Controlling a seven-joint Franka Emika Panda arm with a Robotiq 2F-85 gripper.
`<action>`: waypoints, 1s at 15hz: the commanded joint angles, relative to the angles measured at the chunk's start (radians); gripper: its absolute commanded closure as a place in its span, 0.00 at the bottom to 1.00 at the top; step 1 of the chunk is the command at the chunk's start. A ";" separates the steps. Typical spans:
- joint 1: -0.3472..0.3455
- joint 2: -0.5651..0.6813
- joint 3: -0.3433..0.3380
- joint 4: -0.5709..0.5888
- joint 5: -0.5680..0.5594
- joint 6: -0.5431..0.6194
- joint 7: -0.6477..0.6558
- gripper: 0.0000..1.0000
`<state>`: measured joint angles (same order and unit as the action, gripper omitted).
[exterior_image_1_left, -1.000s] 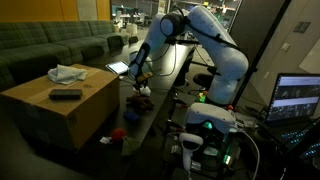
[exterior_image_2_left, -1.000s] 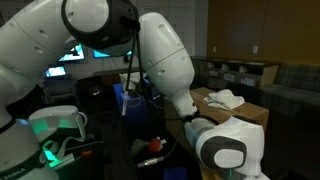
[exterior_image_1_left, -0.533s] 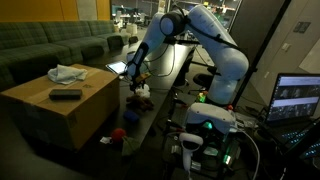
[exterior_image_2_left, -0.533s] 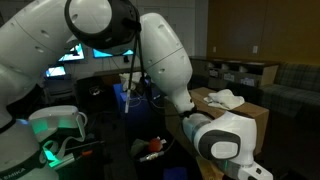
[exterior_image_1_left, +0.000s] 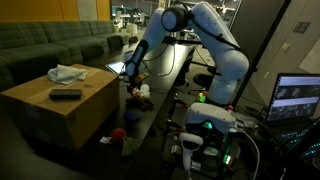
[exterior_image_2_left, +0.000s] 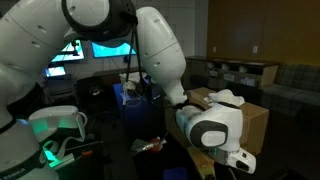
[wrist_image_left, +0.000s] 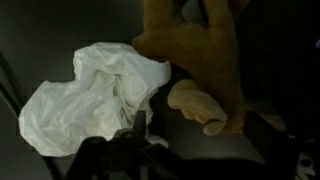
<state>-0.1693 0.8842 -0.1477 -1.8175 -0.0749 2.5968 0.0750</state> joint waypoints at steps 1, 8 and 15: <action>-0.020 -0.041 0.029 -0.068 0.018 0.036 -0.071 0.00; -0.069 0.007 0.083 -0.069 0.022 0.025 -0.179 0.00; -0.084 0.081 0.078 -0.006 0.011 0.035 -0.231 0.00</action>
<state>-0.2339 0.9298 -0.0793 -1.8680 -0.0740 2.6181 -0.1112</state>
